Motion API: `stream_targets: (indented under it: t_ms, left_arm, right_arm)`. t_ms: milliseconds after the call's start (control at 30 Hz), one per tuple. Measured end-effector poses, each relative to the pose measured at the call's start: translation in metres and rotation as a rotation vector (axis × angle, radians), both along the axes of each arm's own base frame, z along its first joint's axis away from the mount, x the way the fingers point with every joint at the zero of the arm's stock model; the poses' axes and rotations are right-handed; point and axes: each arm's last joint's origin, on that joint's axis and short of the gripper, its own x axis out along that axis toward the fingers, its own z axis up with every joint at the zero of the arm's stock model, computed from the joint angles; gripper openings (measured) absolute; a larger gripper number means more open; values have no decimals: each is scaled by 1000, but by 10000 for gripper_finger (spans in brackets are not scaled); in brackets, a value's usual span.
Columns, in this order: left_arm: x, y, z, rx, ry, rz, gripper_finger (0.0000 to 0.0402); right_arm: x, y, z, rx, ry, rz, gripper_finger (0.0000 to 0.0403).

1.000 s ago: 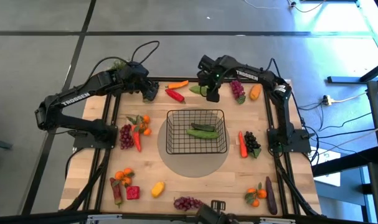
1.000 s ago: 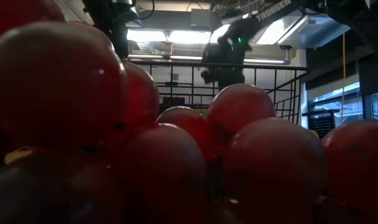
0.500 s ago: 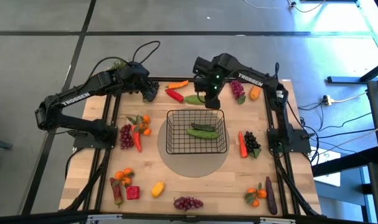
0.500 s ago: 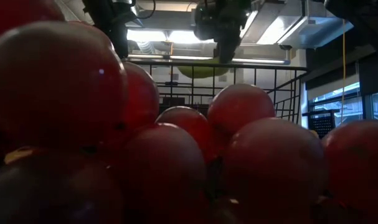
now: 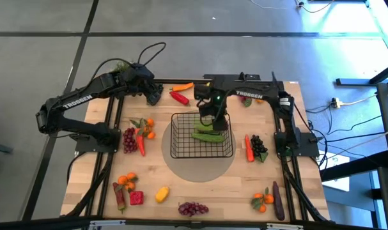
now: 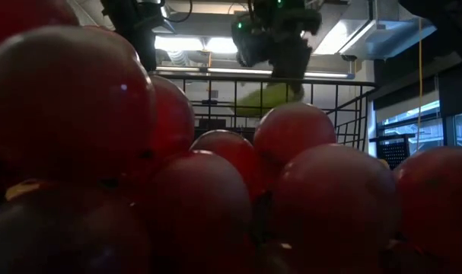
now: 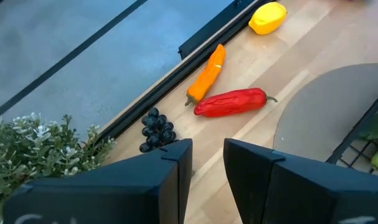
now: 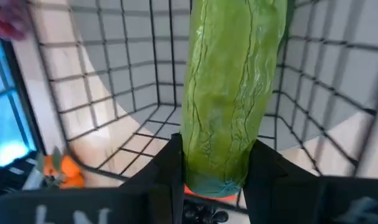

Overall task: Build produce basket
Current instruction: Put the cucumber into the basket, then put the top lemon into the basket

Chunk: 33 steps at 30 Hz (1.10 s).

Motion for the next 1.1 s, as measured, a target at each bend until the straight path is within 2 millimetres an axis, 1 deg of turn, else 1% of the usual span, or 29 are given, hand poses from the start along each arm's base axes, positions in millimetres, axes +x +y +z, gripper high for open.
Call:
stream_targets:
  t_ms: [133,233,300,400,567,633,767,867,967,1100]
  left_arm:
    - [0,0,0,10,14,-15,81]
    - [0,0,0,11,15,-17,81]
    - [0,0,0,11,15,-17,81]
    - [0,0,0,12,13,-16,81]
    - [1,0,1,15,7,-16,81]
    - [1,0,1,17,3,-15,81]
    - [1,1,1,18,0,-15,81]
    - [1,0,1,17,0,-15,81]
    - [1,0,1,17,0,-15,81]
    - [1,0,1,18,0,-15,81]
  right_arm:
    - [5,9,-29,-17,-13,28,99]
    - [3,8,-46,-105,22,39,99]
    - [0,7,-54,-152,54,40,99]
    - [-2,7,-61,-178,82,28,99]
    - [-4,6,-66,-176,83,28,99]
    - [-4,5,-66,-177,80,26,121]
    - [-3,5,-67,-181,81,28,185]
    - [-3,5,-67,-190,82,27,223]
    - [-3,4,-66,-197,86,27,245]
    - [0,4,-55,-203,65,27,252]
